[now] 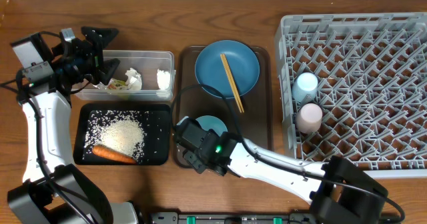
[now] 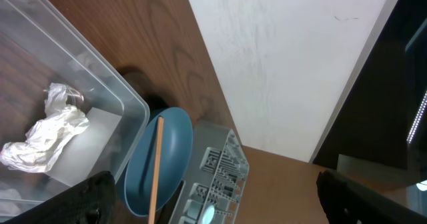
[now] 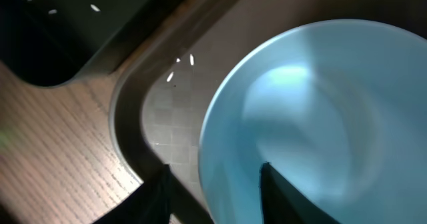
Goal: Sort waste into correct bins and load items into the dishwasher rack
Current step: 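Lower the right gripper and close it on the light blue bowl rim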
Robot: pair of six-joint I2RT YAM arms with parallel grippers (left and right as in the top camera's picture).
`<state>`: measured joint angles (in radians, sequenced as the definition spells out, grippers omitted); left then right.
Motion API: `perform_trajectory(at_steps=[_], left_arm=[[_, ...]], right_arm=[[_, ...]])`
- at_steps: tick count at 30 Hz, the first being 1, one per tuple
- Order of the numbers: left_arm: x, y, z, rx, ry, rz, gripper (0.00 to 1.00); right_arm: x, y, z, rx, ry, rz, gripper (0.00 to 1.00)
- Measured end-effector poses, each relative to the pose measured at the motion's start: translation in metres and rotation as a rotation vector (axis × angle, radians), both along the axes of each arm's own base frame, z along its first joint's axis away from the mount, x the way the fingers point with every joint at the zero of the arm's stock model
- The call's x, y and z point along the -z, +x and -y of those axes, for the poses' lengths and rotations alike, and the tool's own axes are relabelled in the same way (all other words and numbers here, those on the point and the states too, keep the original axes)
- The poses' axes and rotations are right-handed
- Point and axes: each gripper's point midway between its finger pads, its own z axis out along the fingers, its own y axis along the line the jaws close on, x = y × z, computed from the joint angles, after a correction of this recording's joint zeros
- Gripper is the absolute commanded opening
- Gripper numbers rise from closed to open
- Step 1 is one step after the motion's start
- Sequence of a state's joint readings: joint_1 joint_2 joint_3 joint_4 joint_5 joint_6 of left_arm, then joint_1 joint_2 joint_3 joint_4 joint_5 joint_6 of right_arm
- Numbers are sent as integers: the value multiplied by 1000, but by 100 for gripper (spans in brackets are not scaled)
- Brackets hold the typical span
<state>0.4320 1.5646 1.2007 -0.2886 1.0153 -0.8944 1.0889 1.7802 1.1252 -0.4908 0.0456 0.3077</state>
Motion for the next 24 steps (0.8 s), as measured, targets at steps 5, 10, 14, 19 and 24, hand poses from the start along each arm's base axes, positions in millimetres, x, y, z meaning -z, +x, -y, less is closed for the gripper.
perform_trajectory(at_steps=[5, 10, 14, 19, 24], left_arm=[[0, 0, 0, 0, 0, 0, 98], [0, 0, 0, 0, 0, 0, 98], [0, 0, 0, 0, 0, 0, 98], [0, 0, 0, 0, 0, 0, 98], [0, 0, 0, 0, 0, 0, 98]], right_arm=[[4, 0, 1, 4, 2, 5, 39], [3, 1, 1, 5, 4, 6, 39], [3, 0, 1, 5, 4, 7, 40], [3, 0, 1, 5, 3, 7, 39], [5, -1, 4, 4, -10, 1, 40]])
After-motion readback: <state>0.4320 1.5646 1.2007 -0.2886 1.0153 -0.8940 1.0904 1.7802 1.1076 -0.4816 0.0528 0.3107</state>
